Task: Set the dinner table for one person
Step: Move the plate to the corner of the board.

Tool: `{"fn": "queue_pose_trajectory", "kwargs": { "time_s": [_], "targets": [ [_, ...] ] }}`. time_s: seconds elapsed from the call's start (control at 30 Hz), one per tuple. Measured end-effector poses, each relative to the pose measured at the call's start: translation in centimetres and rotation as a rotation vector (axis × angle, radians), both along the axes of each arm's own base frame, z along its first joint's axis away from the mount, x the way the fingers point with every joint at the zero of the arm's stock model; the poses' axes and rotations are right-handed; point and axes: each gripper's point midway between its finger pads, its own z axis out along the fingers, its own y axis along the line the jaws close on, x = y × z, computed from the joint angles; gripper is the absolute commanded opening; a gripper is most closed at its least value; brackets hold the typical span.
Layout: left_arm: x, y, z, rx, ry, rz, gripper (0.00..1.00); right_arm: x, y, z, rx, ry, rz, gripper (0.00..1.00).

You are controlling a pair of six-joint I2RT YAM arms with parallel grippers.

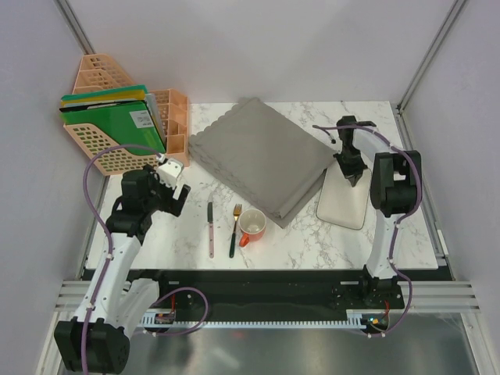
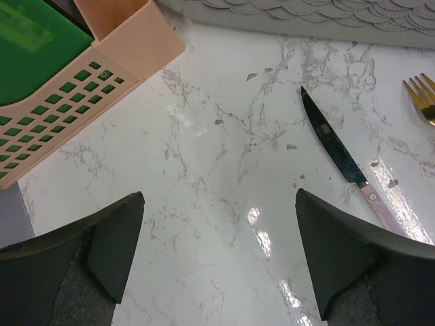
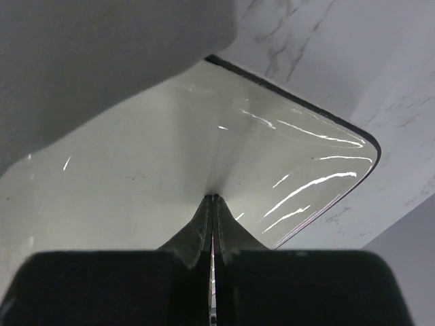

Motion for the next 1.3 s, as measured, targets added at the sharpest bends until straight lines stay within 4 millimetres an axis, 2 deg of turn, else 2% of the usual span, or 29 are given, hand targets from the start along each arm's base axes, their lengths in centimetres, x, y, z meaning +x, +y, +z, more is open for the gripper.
{"fn": "queue_pose_trajectory", "kwargs": {
  "time_s": [0.13,0.37,0.63,0.73,1.03,1.2,1.27,1.3],
  "targets": [
    [-0.2,0.1,-0.2,0.005,0.003,-0.001,1.0,2.5,-1.9,0.0,-0.037,-0.011,-0.041,0.0],
    [-0.3,0.1,-0.4,0.007,0.01,-0.002,1.0,9.5,-6.4,0.4,-0.115,-0.145,-0.135,0.0],
    [-0.5,0.2,-0.7,0.01,0.024,0.002,1.0,13.6,-8.5,0.6,-0.211,-0.23,-0.165,0.0],
    [-0.7,0.2,-0.9,0.013,0.035,0.005,1.0,14.3,-9.3,0.7,-0.22,-0.26,-0.182,0.0],
    [-0.9,0.0,-1.4,0.005,0.06,-0.004,1.0,15.3,-13.3,0.9,-0.188,-0.378,-0.267,0.0],
    [-0.9,-0.1,-1.5,-0.004,0.067,-0.008,1.0,15.1,-14.0,1.0,-0.118,-0.419,-0.262,0.0],
    [-0.9,-0.1,-1.5,-0.004,0.067,-0.007,1.0,14.6,-13.5,0.9,-0.076,-0.437,-0.237,0.04],
    [-0.9,-0.1,-1.5,-0.004,0.066,-0.007,1.0,14.3,-13.2,1.1,-0.06,-0.45,-0.226,0.13]
  ]
}}
